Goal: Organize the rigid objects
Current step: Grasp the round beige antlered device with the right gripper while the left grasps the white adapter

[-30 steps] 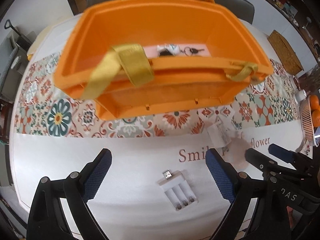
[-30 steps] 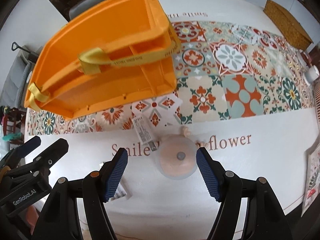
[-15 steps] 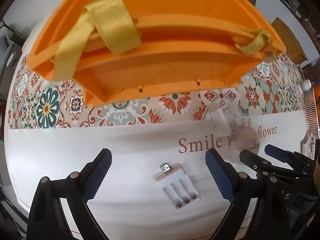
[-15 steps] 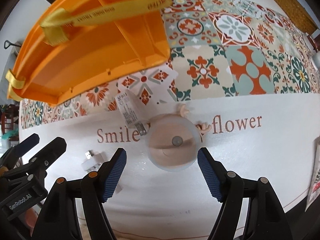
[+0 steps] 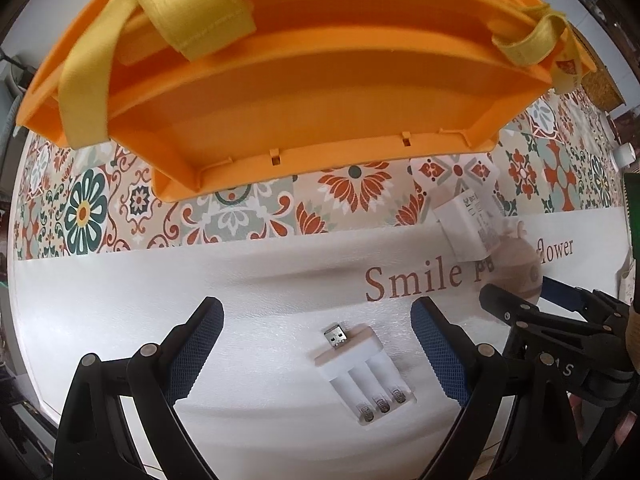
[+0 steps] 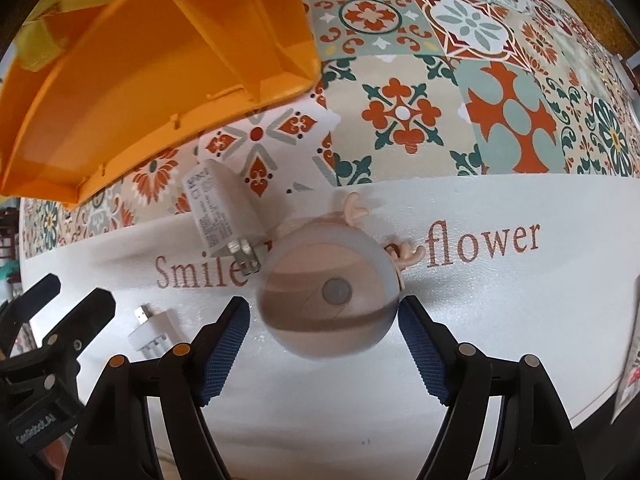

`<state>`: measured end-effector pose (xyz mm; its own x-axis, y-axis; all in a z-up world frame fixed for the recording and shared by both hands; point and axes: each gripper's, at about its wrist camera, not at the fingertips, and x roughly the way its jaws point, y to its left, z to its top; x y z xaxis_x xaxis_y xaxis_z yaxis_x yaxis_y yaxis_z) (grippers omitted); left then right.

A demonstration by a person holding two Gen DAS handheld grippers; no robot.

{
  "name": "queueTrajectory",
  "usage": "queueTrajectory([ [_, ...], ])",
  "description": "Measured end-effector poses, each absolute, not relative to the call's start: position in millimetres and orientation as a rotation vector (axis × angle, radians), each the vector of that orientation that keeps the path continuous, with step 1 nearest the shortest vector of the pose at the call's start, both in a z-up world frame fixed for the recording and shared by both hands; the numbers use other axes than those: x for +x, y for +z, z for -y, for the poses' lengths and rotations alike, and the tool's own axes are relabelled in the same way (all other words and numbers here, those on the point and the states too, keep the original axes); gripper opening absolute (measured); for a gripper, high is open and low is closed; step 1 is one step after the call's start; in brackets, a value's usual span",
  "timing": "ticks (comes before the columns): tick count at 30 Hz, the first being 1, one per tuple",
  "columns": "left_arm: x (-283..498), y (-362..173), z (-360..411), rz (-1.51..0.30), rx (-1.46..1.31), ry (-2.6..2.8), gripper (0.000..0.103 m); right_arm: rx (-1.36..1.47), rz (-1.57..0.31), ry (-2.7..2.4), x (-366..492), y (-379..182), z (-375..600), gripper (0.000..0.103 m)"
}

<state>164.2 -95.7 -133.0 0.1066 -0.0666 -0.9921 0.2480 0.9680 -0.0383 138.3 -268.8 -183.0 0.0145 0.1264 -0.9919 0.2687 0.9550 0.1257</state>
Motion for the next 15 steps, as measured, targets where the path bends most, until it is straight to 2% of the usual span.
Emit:
queueTrajectory([
  [10,163.0,-143.6,95.9,-1.444,0.175,-0.23,0.096,0.267,-1.541,-0.141,139.1,-196.0,261.7,0.078],
  [15,160.7,-146.9,102.4,-1.428,0.187,-0.255,0.096,0.254,-1.522,-0.145,138.6,-199.2,249.6,0.075],
])
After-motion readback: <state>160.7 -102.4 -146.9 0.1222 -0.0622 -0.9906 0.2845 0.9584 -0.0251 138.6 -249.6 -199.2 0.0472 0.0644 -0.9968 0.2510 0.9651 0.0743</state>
